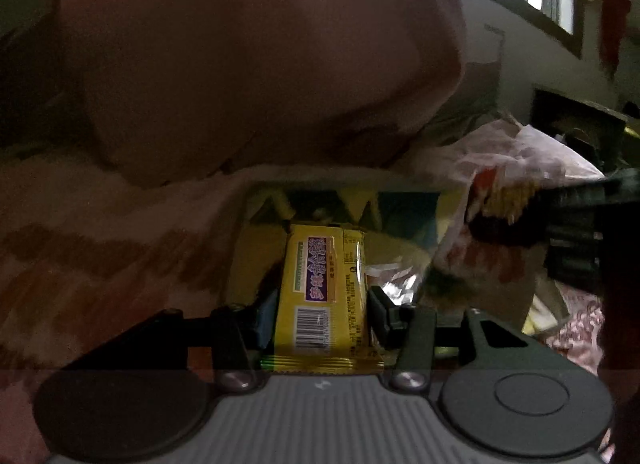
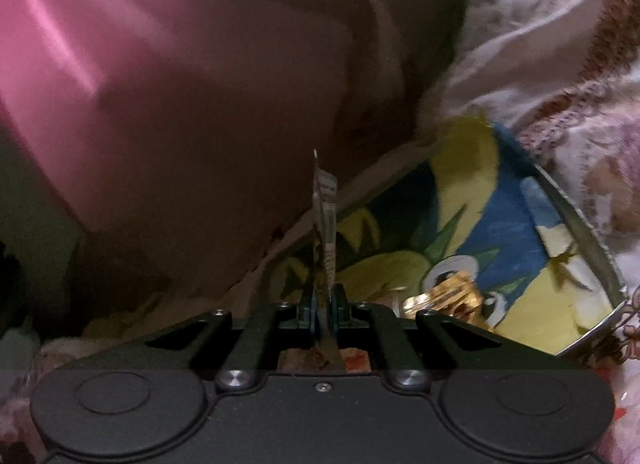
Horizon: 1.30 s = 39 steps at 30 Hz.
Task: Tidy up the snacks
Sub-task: 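Carry the pouch and yellow bar packet in both grippers over the tray, then open both grippers to drop the pouch and bar packet into the tray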
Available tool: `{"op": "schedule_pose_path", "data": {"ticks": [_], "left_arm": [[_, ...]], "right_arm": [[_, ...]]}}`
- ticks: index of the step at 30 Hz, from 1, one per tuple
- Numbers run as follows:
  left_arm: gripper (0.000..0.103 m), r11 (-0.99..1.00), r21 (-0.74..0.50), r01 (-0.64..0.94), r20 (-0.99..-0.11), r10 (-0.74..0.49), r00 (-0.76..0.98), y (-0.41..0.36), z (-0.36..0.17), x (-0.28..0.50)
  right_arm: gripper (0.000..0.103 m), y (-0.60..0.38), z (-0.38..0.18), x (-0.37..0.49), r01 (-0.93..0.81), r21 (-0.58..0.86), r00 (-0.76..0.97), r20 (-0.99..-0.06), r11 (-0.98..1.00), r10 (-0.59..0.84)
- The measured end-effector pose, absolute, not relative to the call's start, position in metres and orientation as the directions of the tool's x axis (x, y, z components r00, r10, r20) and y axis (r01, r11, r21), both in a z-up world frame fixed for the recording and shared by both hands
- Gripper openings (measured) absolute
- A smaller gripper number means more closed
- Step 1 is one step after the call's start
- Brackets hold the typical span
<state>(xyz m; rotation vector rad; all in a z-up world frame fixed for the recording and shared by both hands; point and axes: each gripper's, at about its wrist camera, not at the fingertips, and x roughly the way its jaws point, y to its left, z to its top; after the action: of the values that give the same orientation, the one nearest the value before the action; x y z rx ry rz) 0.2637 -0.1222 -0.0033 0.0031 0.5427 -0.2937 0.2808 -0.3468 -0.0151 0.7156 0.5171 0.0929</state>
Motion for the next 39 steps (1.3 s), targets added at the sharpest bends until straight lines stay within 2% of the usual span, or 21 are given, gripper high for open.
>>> {"op": "schedule_pose_path", "data": {"ticks": [8, 20, 27, 31, 36, 39], "left_arm": [[0.052, 0.941, -0.058, 0.335, -0.54, -0.312, 0.782, -0.163, -0.016, 0.308], [0.052, 0.927, 0.01, 0.374, -0.613, -0.29, 0.735, -0.196, -0.035, 0.316], [0.054, 0.927, 0.018, 0.375, -0.653, -0.273, 0.706, -0.198, -0.036, 0.317], [0.069, 0.93, 0.024, 0.367, -0.65, -0.265, 0.713, -0.196, -0.031, 0.315], [0.081, 0.929, 0.036, 0.367, -0.637, -0.262, 0.725, -0.194, -0.021, 0.307], [0.086, 0.93, 0.039, 0.366, -0.629, -0.261, 0.732, -0.19, -0.014, 0.3]], "right_arm": [[0.009, -0.37, -0.035, 0.292, 0.19, 0.64, 0.843, -0.495, 0.744, 0.211], [0.027, -0.379, -0.042, 0.3, 0.334, 0.518, 0.754, -0.648, 0.787, 0.106], [0.059, -0.374, -0.035, 0.299, 0.36, 0.48, 0.714, -0.694, 0.8, 0.095], [0.082, -0.377, -0.027, 0.298, 0.368, 0.482, 0.702, -0.705, 0.795, 0.102], [0.099, -0.382, -0.012, 0.292, 0.37, 0.527, 0.71, -0.692, 0.765, 0.134], [0.102, -0.382, -0.001, 0.286, 0.351, 0.542, 0.714, -0.683, 0.763, 0.156]]}}
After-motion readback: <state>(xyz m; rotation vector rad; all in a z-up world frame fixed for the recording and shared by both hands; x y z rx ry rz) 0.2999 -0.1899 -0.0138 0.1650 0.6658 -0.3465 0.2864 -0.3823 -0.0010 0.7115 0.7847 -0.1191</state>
